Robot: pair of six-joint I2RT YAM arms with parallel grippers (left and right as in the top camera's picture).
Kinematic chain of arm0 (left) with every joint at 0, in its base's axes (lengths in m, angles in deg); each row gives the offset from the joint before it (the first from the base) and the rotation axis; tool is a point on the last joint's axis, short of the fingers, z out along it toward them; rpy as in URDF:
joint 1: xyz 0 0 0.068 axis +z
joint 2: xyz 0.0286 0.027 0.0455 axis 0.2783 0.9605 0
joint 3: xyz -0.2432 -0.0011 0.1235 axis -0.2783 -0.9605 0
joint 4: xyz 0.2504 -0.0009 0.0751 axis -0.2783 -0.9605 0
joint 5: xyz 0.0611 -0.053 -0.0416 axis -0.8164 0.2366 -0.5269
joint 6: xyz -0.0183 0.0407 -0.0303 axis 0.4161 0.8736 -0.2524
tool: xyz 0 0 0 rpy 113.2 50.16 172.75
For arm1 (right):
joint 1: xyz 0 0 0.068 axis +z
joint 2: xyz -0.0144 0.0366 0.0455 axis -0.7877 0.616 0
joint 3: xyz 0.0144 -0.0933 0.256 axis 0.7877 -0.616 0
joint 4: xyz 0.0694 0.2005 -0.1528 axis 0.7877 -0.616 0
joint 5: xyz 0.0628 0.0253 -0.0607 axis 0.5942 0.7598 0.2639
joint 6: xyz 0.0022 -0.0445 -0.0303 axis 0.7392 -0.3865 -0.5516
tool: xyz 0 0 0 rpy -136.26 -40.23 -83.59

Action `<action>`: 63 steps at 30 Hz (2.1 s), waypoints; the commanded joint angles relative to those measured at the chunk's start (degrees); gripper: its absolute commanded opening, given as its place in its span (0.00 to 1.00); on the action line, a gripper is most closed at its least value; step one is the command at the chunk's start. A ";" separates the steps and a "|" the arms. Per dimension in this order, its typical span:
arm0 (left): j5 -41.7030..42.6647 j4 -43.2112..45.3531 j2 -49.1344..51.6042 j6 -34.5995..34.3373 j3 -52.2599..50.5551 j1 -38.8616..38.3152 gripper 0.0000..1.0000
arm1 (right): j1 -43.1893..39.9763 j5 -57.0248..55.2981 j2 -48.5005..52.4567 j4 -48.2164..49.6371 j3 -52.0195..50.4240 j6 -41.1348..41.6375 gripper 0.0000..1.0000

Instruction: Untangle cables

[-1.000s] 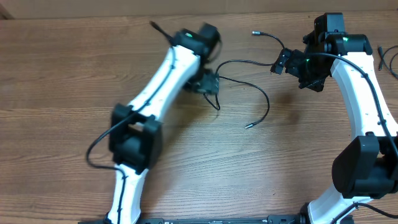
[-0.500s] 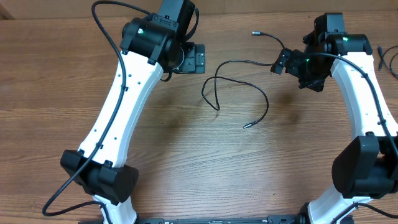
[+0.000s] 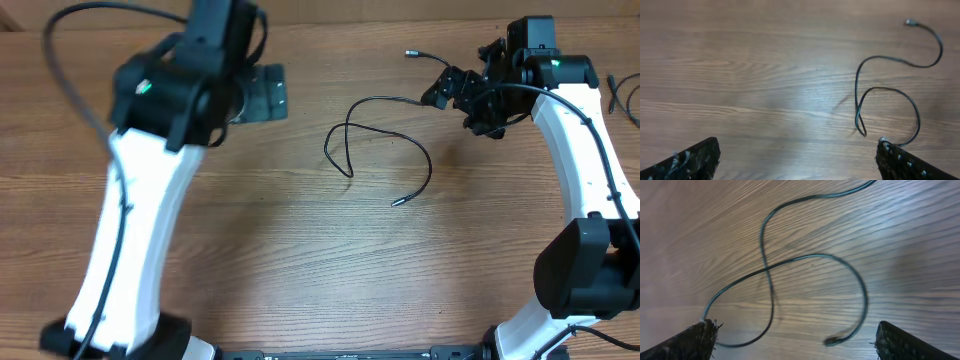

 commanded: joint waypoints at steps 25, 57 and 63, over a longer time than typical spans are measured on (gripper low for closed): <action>-12.44 4.96 -21.68 -11.13 -34.69 13.44 0.99 | 17.84 -12.83 -0.24 -5.95 -0.07 12.74 1.00; -12.31 4.72 -16.15 -10.95 -36.37 13.35 1.00 | 28.50 -23.39 -0.17 -0.70 -0.09 25.29 1.00; -12.31 4.74 -16.15 -10.95 -36.37 13.35 1.00 | 28.52 -26.73 -0.17 -0.76 -0.35 25.24 1.00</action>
